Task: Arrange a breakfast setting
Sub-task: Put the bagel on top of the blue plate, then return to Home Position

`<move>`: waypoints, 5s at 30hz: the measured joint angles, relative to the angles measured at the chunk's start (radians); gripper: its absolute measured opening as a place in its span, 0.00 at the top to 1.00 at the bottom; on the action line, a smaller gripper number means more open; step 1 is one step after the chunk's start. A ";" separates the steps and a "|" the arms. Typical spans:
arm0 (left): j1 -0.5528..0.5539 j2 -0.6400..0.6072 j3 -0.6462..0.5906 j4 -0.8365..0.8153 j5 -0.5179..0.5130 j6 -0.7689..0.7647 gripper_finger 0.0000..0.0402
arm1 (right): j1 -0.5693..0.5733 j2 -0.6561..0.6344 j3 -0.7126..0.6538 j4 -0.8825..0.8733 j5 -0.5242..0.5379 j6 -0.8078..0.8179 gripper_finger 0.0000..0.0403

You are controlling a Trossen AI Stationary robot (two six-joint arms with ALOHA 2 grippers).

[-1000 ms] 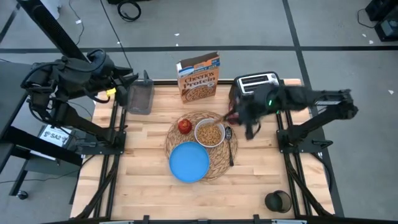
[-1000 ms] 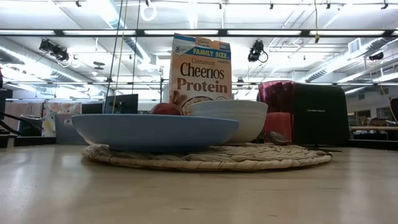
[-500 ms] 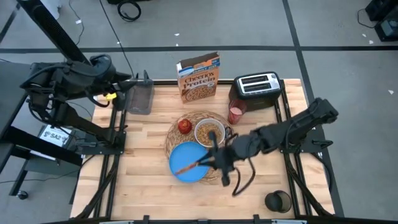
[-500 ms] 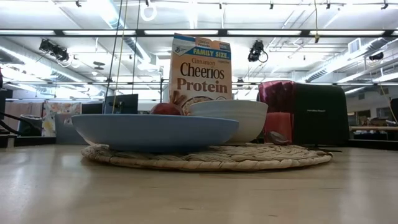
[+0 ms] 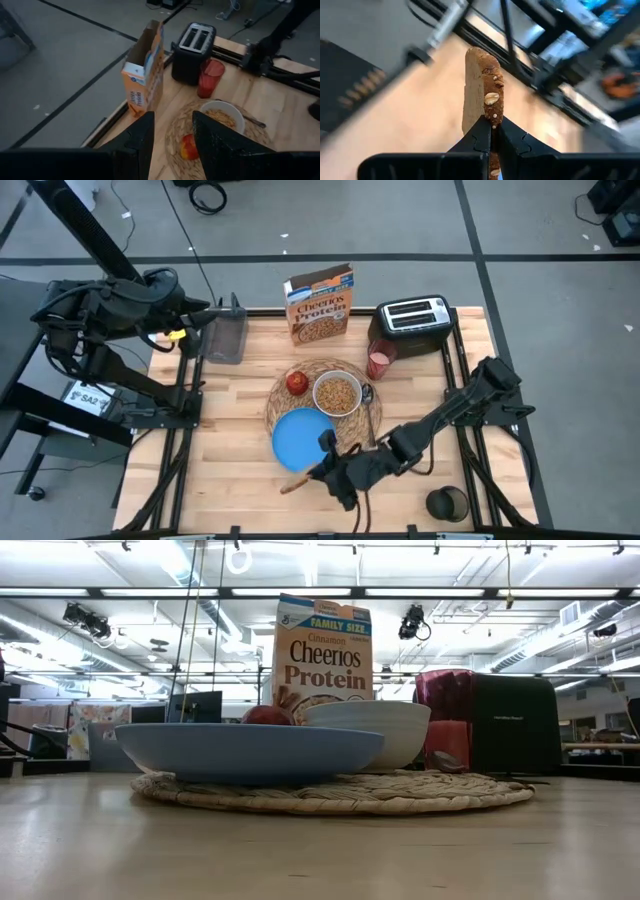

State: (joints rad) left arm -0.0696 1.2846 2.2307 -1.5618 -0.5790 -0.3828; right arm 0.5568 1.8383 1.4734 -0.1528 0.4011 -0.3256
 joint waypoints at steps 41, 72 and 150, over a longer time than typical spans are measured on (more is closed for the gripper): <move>-0.059 0.004 0.000 -0.009 0.053 -0.043 0.65 | -0.109 0.254 0.000 -0.101 0.213 -0.305 0.69; 0.080 -0.083 -0.597 0.842 0.379 0.324 0.77 | -0.495 -0.893 -0.560 0.056 -0.314 0.377 0.93; 0.109 -1.109 -2.223 1.701 0.436 0.451 0.88 | -0.621 -1.756 -1.467 0.168 -0.400 0.357 0.89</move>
State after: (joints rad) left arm 0.0391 0.1761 0.0078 0.1394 -0.1432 0.0683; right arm -0.0643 0.0823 0.0067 0.0155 0.0013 0.0311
